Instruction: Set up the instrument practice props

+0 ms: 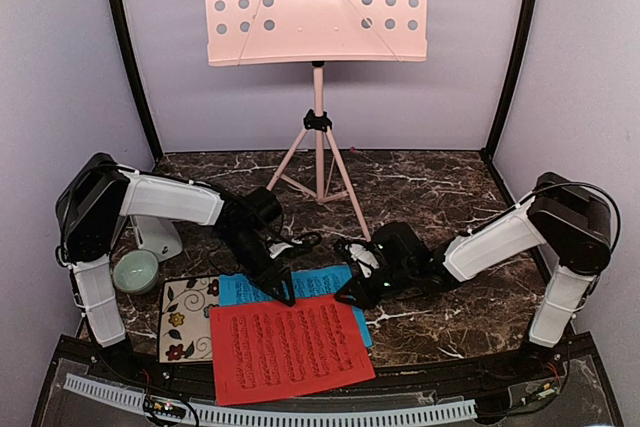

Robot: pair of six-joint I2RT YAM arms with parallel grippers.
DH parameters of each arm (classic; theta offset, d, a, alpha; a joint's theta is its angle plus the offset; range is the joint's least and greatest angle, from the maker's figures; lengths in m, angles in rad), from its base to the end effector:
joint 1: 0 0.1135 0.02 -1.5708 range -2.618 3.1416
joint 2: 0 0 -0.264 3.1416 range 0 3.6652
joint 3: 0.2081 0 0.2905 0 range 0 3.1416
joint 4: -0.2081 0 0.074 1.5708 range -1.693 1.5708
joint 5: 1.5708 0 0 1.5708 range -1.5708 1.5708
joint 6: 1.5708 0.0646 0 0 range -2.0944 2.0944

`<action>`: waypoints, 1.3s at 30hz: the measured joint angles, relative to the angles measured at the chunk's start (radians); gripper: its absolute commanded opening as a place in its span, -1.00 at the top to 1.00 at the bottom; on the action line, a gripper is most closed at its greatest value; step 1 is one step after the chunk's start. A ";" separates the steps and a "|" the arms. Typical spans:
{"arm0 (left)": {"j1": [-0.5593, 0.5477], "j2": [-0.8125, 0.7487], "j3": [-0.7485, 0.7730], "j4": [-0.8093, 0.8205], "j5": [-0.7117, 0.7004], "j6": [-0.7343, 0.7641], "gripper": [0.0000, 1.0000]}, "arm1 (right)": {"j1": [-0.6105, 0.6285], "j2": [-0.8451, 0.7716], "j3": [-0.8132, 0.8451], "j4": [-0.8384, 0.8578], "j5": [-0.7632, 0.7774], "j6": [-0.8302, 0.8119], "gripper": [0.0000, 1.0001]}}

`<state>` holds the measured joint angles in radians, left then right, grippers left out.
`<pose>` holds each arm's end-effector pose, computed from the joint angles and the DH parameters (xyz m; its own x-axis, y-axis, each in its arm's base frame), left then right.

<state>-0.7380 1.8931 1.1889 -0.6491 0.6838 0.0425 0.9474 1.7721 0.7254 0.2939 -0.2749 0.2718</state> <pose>0.2580 -0.2898 0.1045 -0.6953 0.6768 -0.2418 0.6525 0.4534 -0.6071 0.1996 0.3077 0.0630 -0.6253 -0.4270 -0.6532 -0.7570 0.5353 0.3747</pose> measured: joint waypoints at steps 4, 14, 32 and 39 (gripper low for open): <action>0.000 0.000 0.000 0.000 0.016 0.000 -0.23 | 0.000 0.001 0.002 0.000 0.006 0.011 0.42; 0.000 -0.008 -0.041 0.007 -0.029 -0.016 -0.09 | 0.002 0.000 -0.007 0.015 0.018 0.026 0.42; -0.010 -0.047 -0.085 0.069 -0.070 0.018 1.00 | 0.002 -0.046 -0.022 -0.032 0.017 0.037 0.02; -0.105 -0.179 -0.073 0.074 -0.215 0.095 1.00 | -0.009 -0.254 -0.041 -0.152 -0.043 -0.008 -0.48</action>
<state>-0.8429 1.7145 1.1160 -0.5755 0.4686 0.1371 0.9382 1.5177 0.6842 0.1417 -0.3183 0.2634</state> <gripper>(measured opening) 0.011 0.670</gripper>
